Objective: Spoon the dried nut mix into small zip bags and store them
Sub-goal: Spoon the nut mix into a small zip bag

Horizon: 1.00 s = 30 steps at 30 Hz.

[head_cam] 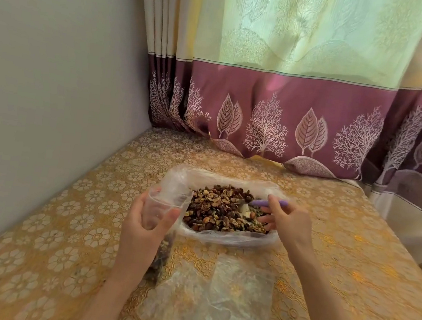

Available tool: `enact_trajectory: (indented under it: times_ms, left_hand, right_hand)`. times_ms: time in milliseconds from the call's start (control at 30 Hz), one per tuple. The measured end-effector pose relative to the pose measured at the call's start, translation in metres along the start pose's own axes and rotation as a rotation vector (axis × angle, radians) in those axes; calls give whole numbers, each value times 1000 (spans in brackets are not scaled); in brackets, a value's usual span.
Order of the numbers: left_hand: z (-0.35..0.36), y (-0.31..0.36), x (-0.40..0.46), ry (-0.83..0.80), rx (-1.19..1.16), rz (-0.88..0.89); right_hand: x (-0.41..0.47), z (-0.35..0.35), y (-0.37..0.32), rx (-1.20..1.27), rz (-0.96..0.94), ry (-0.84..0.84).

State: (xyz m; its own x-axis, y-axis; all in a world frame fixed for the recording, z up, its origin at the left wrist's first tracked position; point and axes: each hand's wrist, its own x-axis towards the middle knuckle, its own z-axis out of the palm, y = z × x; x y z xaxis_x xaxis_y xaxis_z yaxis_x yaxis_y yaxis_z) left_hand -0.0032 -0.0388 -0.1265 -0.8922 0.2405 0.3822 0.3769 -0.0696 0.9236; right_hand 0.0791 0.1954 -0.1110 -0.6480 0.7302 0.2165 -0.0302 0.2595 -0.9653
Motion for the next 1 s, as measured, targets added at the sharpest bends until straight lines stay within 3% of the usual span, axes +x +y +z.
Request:
enact_trajectory:
  times_ms: [233, 533, 767, 1000]
  left_hand:
    - [1, 1, 0, 10, 23, 3]
    - [0, 2, 0, 12, 33, 5]
    - [1, 4, -1, 13, 22, -13]
    - [0, 2, -1, 7, 20, -14]
  right_hand:
    - [-1, 6, 7, 154, 191, -122]
    - [-1, -8, -4, 342, 213, 9]
    - [-5, -7, -27, 458, 133, 0]
    - [-20, -4, -62, 568, 15, -223]
